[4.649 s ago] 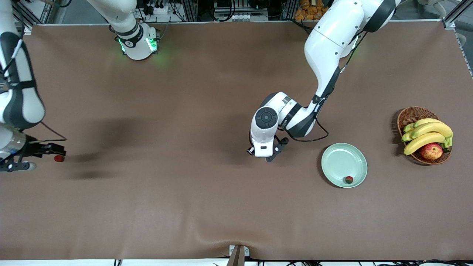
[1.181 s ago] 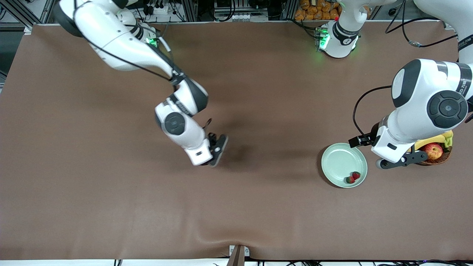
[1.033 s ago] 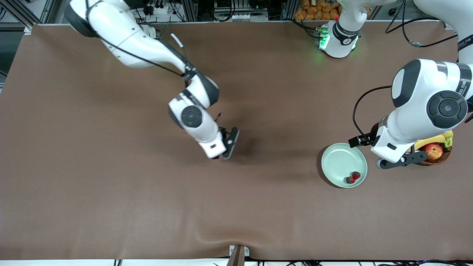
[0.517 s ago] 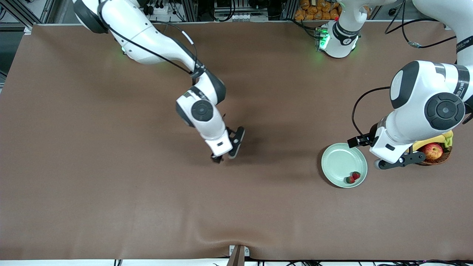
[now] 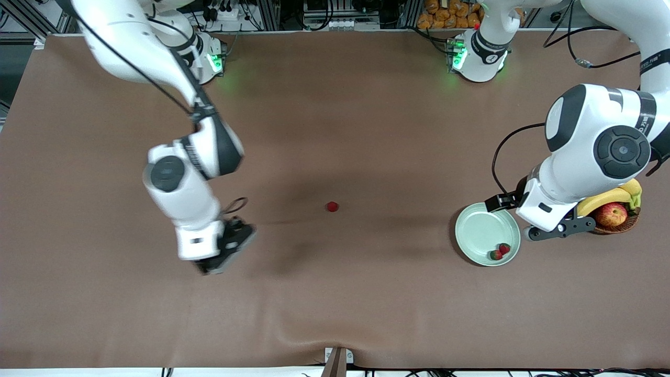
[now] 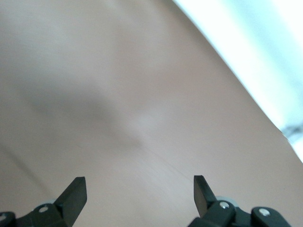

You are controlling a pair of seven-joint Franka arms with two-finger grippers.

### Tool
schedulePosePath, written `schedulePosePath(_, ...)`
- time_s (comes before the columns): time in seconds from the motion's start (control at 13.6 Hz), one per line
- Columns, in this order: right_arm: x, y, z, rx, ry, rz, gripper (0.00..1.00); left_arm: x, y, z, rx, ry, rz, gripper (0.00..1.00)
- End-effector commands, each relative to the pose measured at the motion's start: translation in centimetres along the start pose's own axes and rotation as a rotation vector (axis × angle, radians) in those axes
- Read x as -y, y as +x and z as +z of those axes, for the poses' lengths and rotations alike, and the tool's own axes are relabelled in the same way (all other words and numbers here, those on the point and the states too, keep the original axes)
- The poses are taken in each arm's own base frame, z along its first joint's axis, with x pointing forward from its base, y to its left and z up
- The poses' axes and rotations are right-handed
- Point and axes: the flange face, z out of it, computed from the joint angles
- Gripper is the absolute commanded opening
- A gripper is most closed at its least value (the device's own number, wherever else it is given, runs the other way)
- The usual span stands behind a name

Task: Collect all strawberries into plate
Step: 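Return the right arm to rest while the left gripper reaches the strawberry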

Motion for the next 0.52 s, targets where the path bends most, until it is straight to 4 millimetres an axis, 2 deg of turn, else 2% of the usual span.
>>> schedulePosePath(0.0, -4.0, -7.4, -4.8, 0.035, -0.012, 0.149, 1.00, -0.9, -0.1, -0.4, -0.008, -0.033, 0.023, 1.00)
schedulePosePath(0.15, -7.3, -11.8, -8.6, 0.079, -0.024, 0.236, 1.00, -1.1, -0.1, -0.5, -0.011, -0.035, 0.020, 1.00)
schedulePosePath(0.3, -8.6, -14.1, -12.1, 0.127, -0.017, 0.359, 1.00, -1.3, 0.1, -0.8, -0.034, -0.048, 0.022, 1.00)
schedulePosePath(0.44, -8.8, -15.6, -15.5, 0.157, -0.014, 0.458, 1.00, -1.8, 0.0, -0.7, -0.041, -0.052, 0.028, 1.00)
